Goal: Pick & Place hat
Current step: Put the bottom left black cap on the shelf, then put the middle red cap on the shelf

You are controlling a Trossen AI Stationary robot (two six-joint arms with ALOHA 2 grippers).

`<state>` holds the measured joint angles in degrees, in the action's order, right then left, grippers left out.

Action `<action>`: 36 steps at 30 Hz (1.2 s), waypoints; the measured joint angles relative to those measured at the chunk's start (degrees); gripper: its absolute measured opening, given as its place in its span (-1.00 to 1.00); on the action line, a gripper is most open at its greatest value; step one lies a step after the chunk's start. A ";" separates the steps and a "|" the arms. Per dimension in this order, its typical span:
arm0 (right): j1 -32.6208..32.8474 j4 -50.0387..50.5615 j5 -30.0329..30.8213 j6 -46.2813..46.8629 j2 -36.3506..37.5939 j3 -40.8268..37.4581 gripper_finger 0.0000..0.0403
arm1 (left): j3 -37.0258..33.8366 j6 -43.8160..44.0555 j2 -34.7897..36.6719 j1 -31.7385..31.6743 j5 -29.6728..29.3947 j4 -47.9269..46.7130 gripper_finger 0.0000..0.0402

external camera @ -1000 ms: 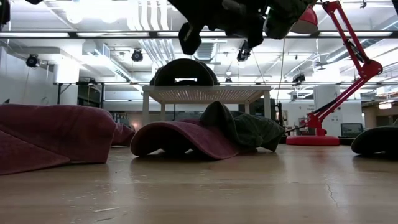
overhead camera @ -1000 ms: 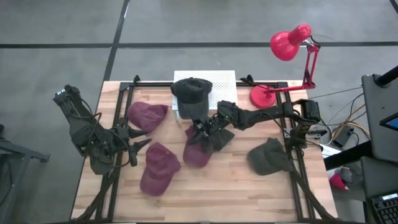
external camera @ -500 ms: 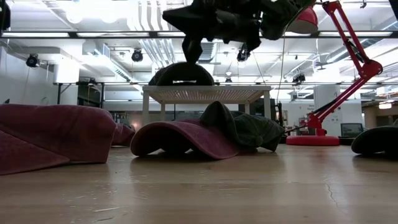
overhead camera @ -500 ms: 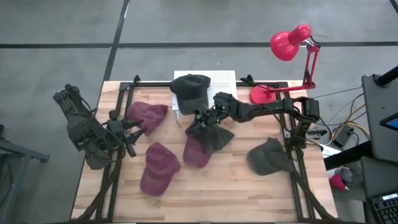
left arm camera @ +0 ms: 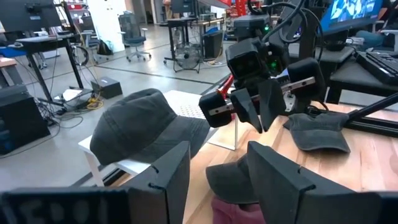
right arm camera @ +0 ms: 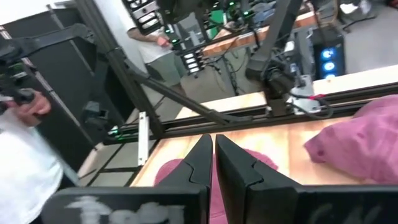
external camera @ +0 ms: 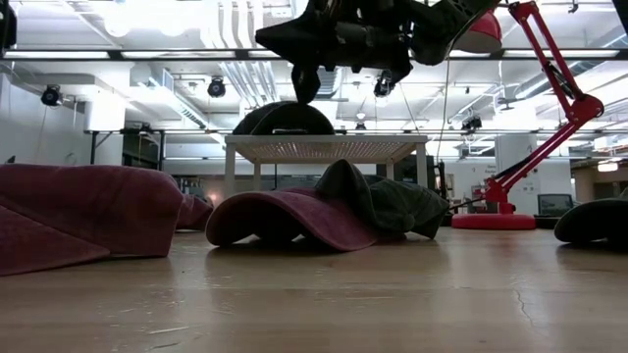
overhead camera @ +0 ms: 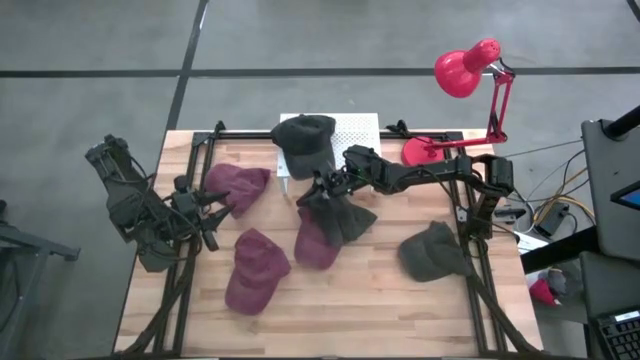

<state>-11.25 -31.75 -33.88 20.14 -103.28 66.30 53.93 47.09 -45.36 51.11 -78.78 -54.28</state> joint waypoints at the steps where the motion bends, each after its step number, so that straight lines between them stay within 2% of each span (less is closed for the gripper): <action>1: -0.02 -0.02 0.76 -0.09 0.00 0.00 -0.91 | 0.00 0.00 0.00 0.00 0.00 0.01 -0.19; 6: -0.42 -0.02 2.96 -0.76 0.00 0.02 -0.91 | -0.01 0.01 0.02 0.00 0.04 -0.88 -0.19; 10: -0.43 -0.30 7.57 -1.09 0.00 0.02 -0.91 | 0.00 0.02 0.04 0.00 0.08 -1.27 -0.19; 13: -0.48 -2.08 8.19 -0.58 -0.04 0.02 -0.91 | 0.00 0.34 0.04 0.00 0.07 -1.27 -0.19; 17: -0.23 -5.21 3.16 4.74 0.48 0.02 -0.91 | -0.02 0.51 0.04 -0.02 -0.06 -1.29 -0.19; 22: 0.44 -6.68 2.32 12.08 4.14 0.02 -0.91 | -0.01 2.88 0.16 -0.65 -1.05 -1.31 -0.19; 27: 0.64 -6.64 -1.81 10.72 9.00 0.04 -0.91 | -0.02 3.87 0.24 -3.91 0.76 -1.34 -0.19; 32: 0.77 -4.48 -6.48 5.79 13.51 0.07 -0.91 | -0.02 3.08 0.55 -8.96 5.96 -1.51 -0.19; 36: 0.79 0.28 -6.51 4.31 14.83 0.07 -0.91 | -0.02 0.21 0.88 -13.05 10.98 -1.49 -0.19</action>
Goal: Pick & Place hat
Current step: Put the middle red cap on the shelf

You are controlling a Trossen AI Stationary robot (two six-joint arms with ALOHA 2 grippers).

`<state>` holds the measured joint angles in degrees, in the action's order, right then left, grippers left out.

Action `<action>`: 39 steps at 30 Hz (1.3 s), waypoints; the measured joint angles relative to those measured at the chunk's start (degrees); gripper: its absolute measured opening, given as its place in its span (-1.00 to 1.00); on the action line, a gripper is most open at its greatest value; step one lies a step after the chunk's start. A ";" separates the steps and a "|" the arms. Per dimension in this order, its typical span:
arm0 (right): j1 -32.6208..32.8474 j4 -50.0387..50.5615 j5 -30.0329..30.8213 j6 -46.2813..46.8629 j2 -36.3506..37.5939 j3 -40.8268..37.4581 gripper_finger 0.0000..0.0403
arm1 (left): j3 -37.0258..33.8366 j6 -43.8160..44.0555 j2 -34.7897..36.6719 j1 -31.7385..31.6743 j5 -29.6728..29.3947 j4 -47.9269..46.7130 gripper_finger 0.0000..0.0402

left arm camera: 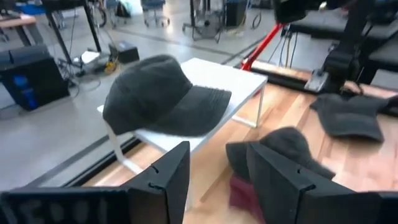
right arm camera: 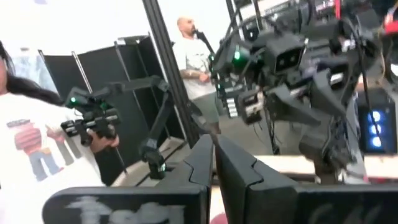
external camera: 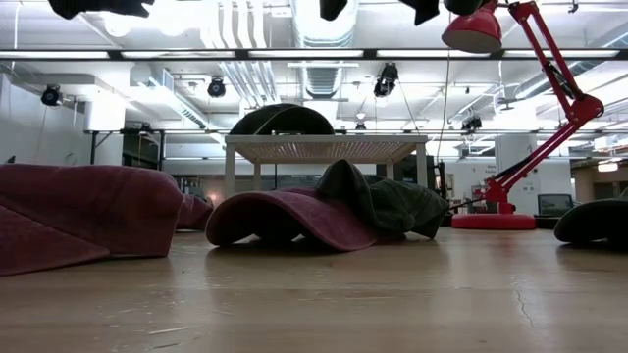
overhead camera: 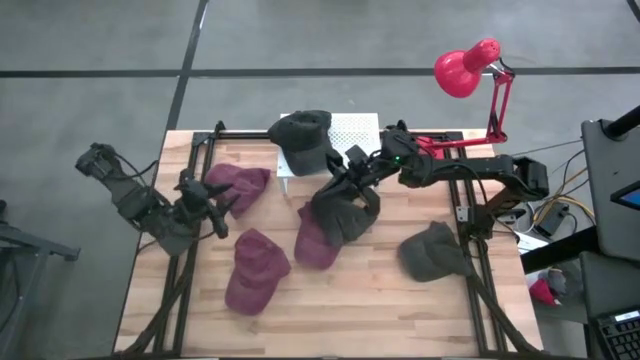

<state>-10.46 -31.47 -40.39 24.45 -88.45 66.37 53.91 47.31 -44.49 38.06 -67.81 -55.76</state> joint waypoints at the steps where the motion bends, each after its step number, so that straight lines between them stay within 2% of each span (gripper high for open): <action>1: 0.00 1.15 -0.01 -0.03 0.03 0.00 -0.91 | 0.00 -0.78 0.10 -0.96 1.28 -0.01 -0.19; 7: 1.33 15.11 0.73 -2.60 0.23 0.00 -0.91 | -0.02 -5.06 0.70 -4.11 8.33 -0.02 -0.19; 10: 3.92 24.18 6.94 -8.46 0.23 0.00 -0.91 | -0.07 -10.07 0.70 -3.91 10.60 -0.08 -0.19; 13: 7.19 31.48 15.49 -14.26 0.23 0.00 -0.91 | -0.11 -10.84 0.57 -3.60 12.82 -0.12 -0.19; 16: 10.25 35.72 23.84 -16.61 0.23 -0.02 -0.91 | -0.11 -10.67 -0.28 -3.44 16.73 -0.01 -0.19; 19: 12.72 37.39 27.54 -17.20 0.32 -0.03 -0.91 | -0.13 -11.27 -2.40 -2.47 22.46 -0.18 -0.19; 23: 15.96 37.23 28.92 -17.29 1.11 -0.04 -0.91 | -0.13 -6.92 -6.80 -1.44 27.81 -0.13 -0.19; 30: 24.63 39.92 37.70 -21.50 1.85 -0.04 -0.91 | -0.15 5.37 -16.20 1.12 36.69 0.06 -0.19; 35: 30.47 42.94 46.86 -17.20 1.44 -0.05 -0.91 | 0.43 11.15 -22.66 4.31 44.54 -0.05 -0.19; 39: 36.14 43.08 54.82 -15.96 -0.54 -0.04 -0.91 | 2.03 13.45 -26.89 6.97 46.32 -0.25 -0.19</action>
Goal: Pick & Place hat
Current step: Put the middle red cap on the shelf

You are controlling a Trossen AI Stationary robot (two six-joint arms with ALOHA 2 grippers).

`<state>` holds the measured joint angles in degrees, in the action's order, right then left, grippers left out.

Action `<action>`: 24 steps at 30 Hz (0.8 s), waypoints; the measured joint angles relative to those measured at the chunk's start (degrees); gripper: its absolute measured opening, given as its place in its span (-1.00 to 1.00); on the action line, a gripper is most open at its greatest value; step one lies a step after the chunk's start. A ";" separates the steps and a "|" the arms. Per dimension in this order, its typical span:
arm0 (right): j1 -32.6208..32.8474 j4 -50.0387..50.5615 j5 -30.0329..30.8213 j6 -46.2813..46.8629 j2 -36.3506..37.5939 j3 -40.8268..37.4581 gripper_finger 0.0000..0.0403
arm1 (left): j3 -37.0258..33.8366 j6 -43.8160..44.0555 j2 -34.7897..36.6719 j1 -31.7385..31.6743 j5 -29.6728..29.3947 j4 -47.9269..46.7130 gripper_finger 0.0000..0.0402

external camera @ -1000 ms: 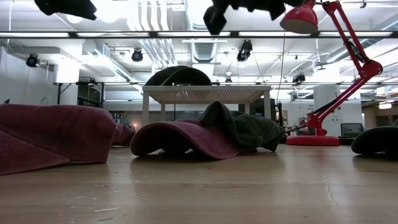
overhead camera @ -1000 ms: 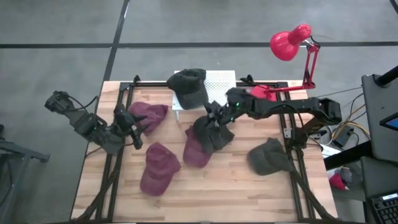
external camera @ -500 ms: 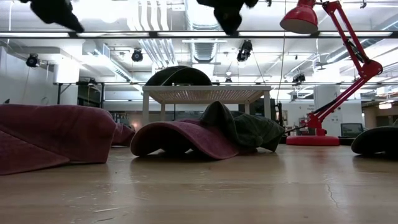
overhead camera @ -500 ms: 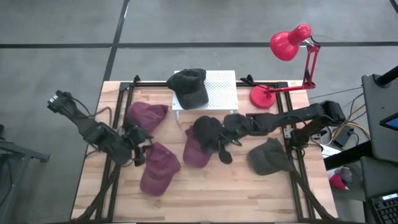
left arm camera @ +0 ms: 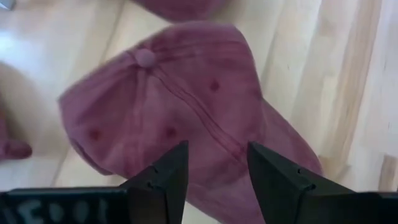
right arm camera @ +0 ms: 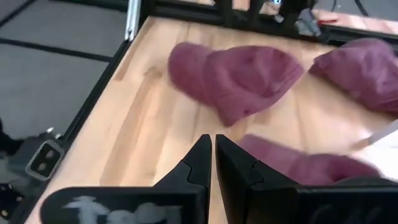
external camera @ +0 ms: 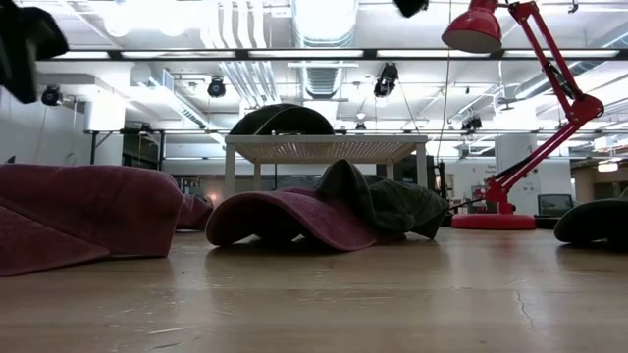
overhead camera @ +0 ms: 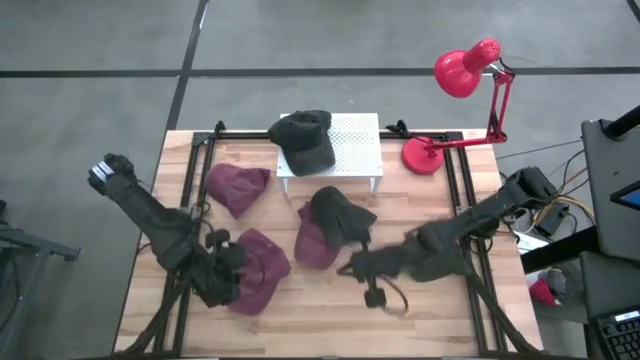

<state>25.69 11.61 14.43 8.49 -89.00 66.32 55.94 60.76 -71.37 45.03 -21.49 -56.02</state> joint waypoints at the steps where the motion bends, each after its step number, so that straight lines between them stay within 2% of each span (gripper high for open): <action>1: 1.10 -0.19 1.30 1.21 -0.75 0.00 -0.91 | 0.42 0.05 -0.85 0.55 -0.01 -0.01 -0.19; 7: 2.68 -0.75 3.91 15.37 -7.81 3.31 -0.88 | 1.90 -1.08 -2.93 2.68 0.01 -0.20 -0.19; 11: 2.84 -0.92 3.95 14.01 -14.24 9.91 -0.76 | 2.04 -5.29 -2.30 3.66 0.10 -0.33 -0.19; 15: 2.73 1.74 4.22 10.56 -21.43 18.13 -0.57 | 2.04 -6.78 -1.19 3.82 -0.11 -0.32 -0.19; 20: 2.67 12.06 13.75 8.03 -30.40 29.64 -0.28 | 2.04 -8.28 -0.96 3.85 -0.39 -0.34 -0.19; 24: 2.67 25.67 22.12 10.36 -37.42 38.63 -0.06 | 2.04 -9.25 -0.96 3.92 0.58 -0.32 -0.19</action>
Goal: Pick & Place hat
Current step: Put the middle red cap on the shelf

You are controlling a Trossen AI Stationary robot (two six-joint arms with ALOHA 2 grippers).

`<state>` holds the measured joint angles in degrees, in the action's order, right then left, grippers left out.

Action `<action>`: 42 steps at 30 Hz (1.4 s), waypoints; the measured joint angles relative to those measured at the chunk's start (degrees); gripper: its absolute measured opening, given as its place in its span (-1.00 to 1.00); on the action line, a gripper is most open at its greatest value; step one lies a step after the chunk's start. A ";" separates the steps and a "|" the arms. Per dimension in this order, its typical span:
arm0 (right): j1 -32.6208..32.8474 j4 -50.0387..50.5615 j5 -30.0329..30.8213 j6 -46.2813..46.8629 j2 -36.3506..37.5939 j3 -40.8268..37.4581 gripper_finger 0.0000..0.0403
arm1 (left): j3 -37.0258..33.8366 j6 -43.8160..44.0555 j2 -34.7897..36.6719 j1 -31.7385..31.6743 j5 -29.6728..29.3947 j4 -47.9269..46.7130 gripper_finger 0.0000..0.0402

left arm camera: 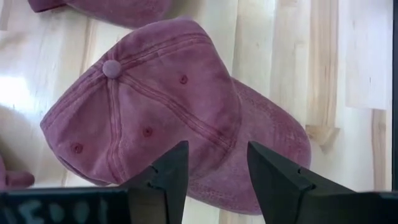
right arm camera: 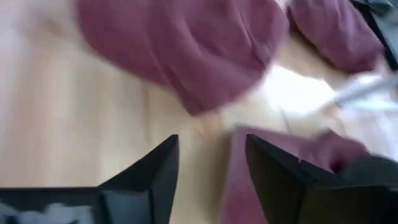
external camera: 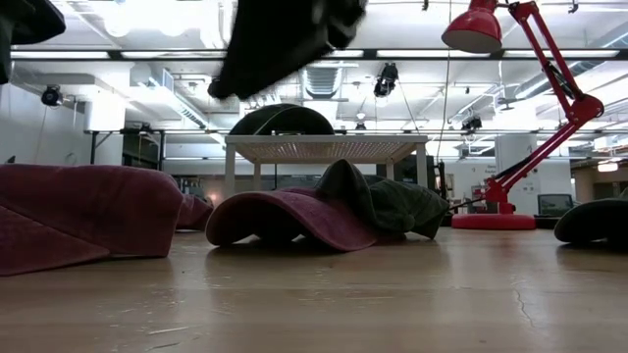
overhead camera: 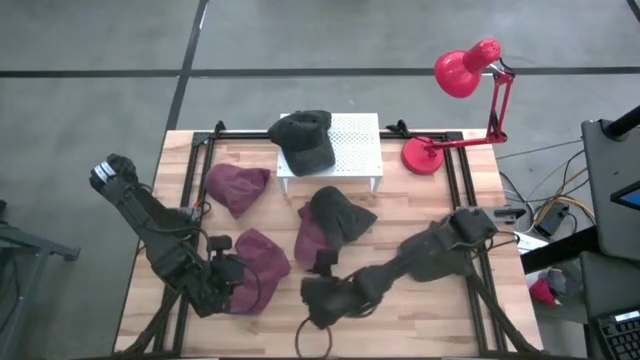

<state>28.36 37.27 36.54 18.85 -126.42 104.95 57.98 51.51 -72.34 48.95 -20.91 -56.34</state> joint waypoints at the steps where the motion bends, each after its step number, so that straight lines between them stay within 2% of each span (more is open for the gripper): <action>1: -0.06 3.05 0.91 1.12 -1.75 2.13 -0.01 | 0.00 -0.37 0.00 0.00 0.57 0.00 -0.19; 4: -0.38 8.69 1.15 2.63 -6.78 8.29 0.12 | 0.00 -0.71 0.00 0.02 1.72 0.01 -0.19; 8: -0.50 10.50 1.95 0.53 -13.38 16.10 0.26 | 0.00 -0.64 0.00 0.07 2.19 0.22 -0.19; 12: -0.57 15.82 9.18 2.17 -18.87 23.70 0.34 | 0.00 0.41 0.00 0.09 2.20 0.33 -0.19; 15: -0.95 20.74 11.65 4.56 -21.63 27.72 0.36 | 0.00 2.24 0.00 0.45 2.21 1.13 -0.19; 27: -1.87 29.59 11.47 14.00 -24.60 29.32 0.24 | 0.00 3.95 0.00 2.73 1.56 4.91 -0.19; 33: -3.10 34.04 11.34 21.00 -24.58 29.10 -0.01 | -0.04 4.46 -0.48 3.08 1.53 5.35 -0.19; 37: -3.86 37.52 10.38 29.46 -24.58 28.80 -0.42 | -0.09 5.53 -0.70 3.13 1.53 5.33 -0.19; 40: -3.77 37.98 8.75 30.07 -24.30 28.84 -0.82 | -0.10 6.07 -0.70 3.25 1.53 5.35 -0.19; 42: -3.24 38.22 6.89 30.53 -23.98 29.86 -0.88 | -0.11 6.58 -0.70 3.43 1.53 5.35 -0.19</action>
<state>25.12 75.50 43.44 49.38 -150.40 134.81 57.87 58.09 -73.03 52.38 -19.38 -50.98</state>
